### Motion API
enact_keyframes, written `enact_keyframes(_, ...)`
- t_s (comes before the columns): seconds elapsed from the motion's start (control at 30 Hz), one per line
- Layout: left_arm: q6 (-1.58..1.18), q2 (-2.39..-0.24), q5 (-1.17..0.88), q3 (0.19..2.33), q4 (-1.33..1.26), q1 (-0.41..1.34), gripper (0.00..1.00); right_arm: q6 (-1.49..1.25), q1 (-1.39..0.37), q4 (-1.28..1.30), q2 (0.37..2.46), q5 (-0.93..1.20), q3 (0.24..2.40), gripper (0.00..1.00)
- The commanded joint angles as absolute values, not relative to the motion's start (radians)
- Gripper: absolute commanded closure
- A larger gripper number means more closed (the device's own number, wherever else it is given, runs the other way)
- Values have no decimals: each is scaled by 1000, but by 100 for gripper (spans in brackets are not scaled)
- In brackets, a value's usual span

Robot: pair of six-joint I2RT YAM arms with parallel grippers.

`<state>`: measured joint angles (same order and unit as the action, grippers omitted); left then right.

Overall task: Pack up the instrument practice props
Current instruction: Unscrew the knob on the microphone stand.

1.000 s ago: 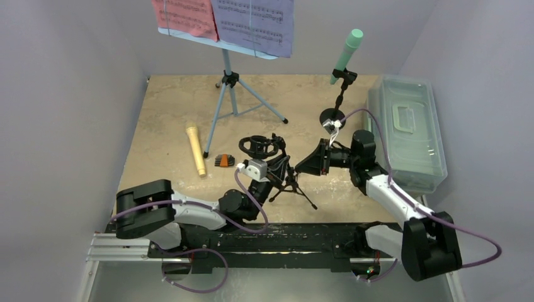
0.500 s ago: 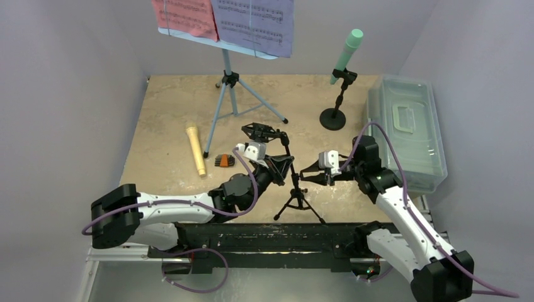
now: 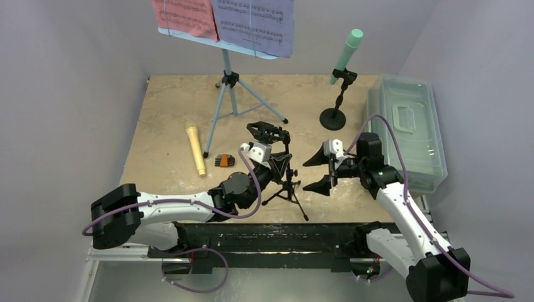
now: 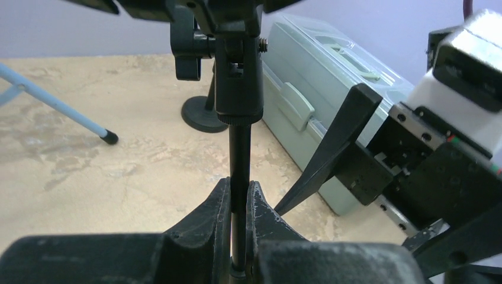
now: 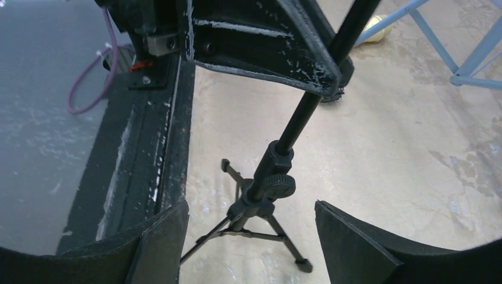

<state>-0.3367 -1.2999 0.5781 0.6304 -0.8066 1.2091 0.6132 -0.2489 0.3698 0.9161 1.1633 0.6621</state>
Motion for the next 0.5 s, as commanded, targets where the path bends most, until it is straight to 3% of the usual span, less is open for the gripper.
enact_keyframes(0.0,-165,-1285,534,620,-1003,1204,100,373,-199,248,912,1290,691,18)
enact_keyframes(0.13,-44,-1289,461,574,-1156,1204,100,153,-170,62,931,1298,647,18)
enact_keyframes(0.33,186,-1359,459,438,-1436,1204,100,147,-169,60,941,1258,643,17)
enact_keyframes(0.47,196,-1436,448,341,-1642,1204,100,40,-168,-48,976,1282,596,15)
